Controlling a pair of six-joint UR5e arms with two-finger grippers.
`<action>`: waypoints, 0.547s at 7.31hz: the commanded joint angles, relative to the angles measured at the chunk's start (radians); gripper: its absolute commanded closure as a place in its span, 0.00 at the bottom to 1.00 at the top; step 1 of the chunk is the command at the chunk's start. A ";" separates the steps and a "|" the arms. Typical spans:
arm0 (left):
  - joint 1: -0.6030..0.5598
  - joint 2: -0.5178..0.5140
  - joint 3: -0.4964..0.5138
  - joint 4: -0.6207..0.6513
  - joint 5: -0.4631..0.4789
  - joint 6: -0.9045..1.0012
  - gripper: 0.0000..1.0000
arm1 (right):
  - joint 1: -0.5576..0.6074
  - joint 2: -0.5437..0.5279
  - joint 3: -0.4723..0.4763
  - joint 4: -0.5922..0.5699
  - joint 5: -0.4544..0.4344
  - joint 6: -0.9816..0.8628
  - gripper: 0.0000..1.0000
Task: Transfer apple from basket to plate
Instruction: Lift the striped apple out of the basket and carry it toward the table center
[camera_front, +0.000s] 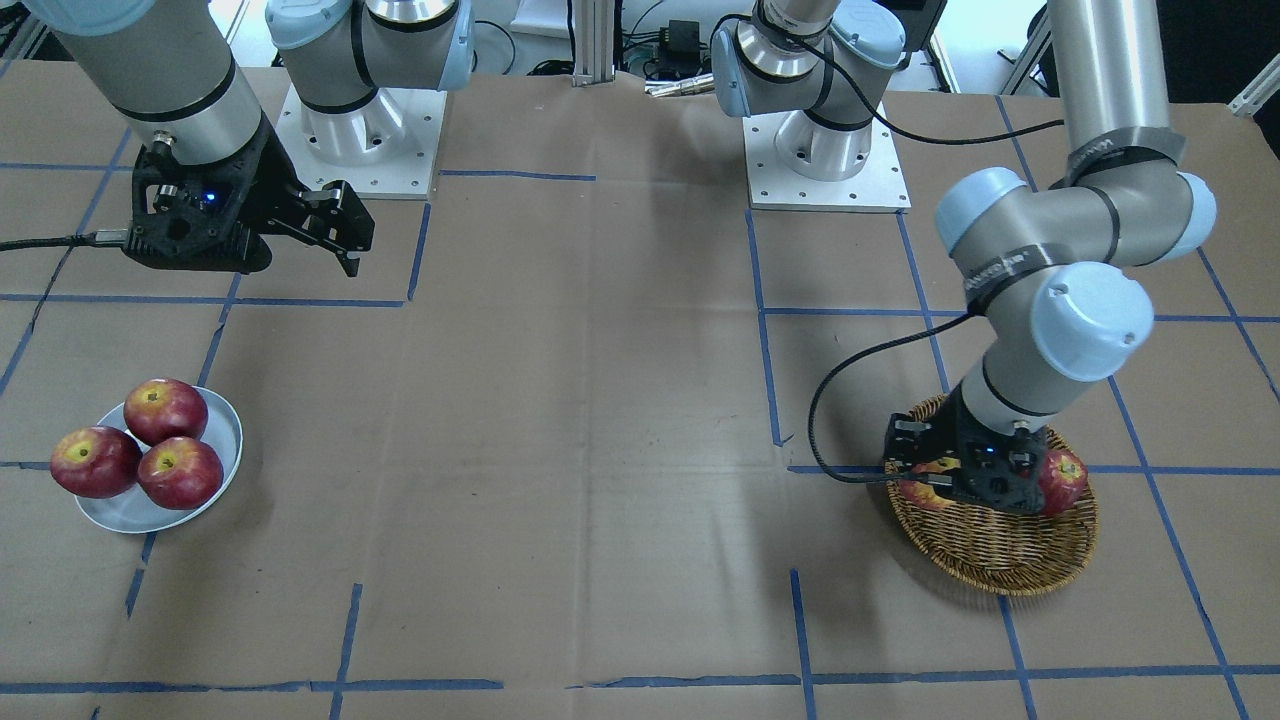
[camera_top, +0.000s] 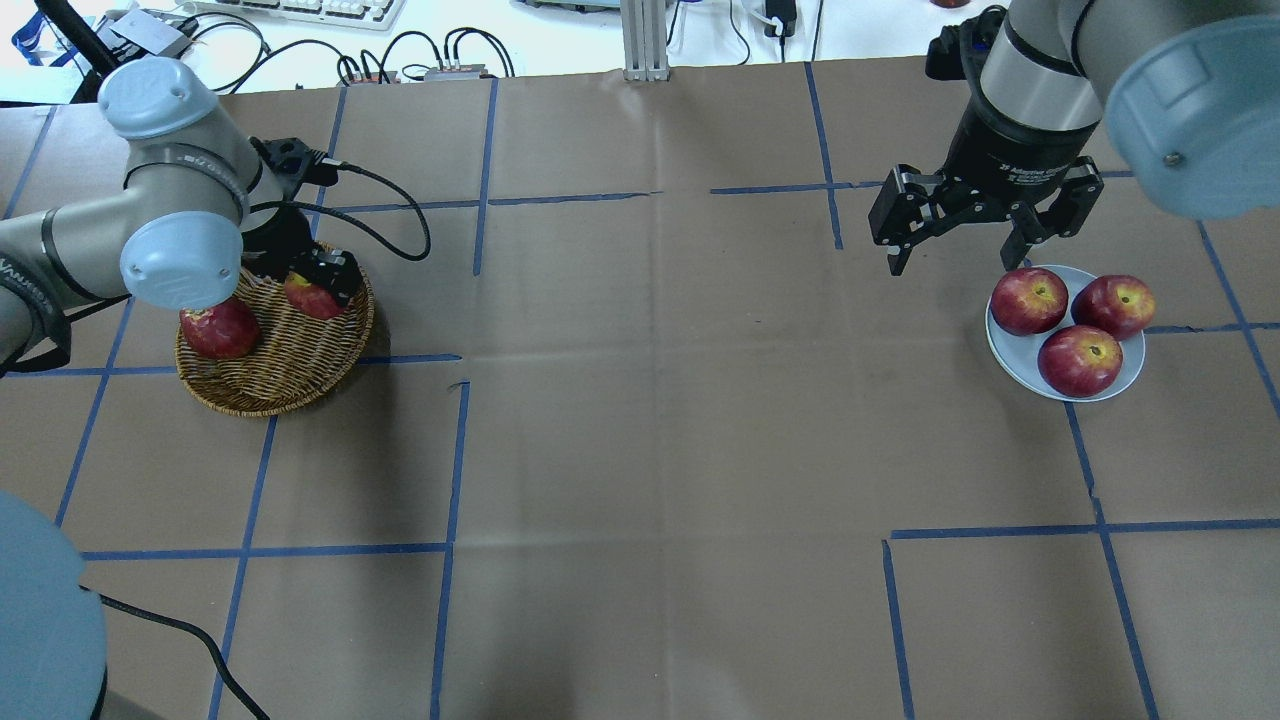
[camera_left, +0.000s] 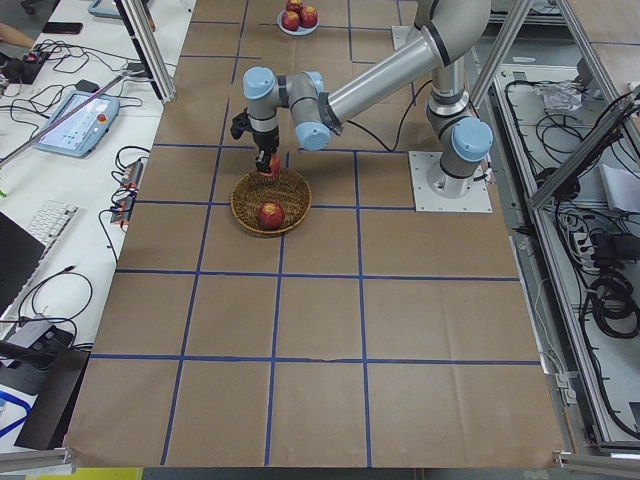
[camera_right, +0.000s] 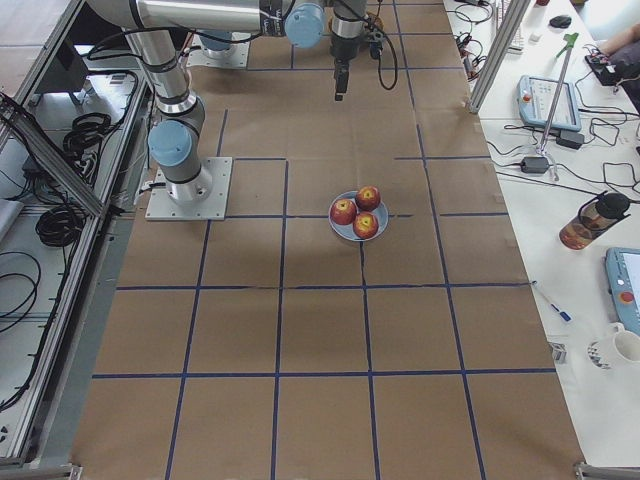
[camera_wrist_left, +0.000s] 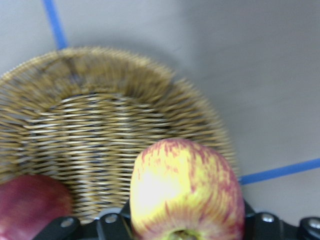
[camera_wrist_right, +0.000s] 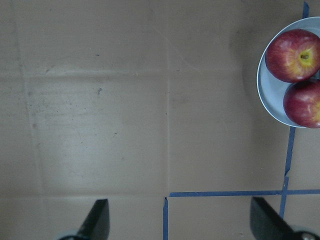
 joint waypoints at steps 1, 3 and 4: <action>-0.221 0.003 0.049 -0.015 -0.001 -0.352 0.50 | 0.000 0.000 0.000 0.000 0.000 0.001 0.00; -0.405 -0.079 0.130 -0.047 -0.010 -0.604 0.50 | 0.000 0.000 0.000 0.000 0.000 0.001 0.00; -0.473 -0.132 0.160 -0.038 -0.027 -0.693 0.50 | 0.000 0.000 0.000 0.000 0.000 0.000 0.00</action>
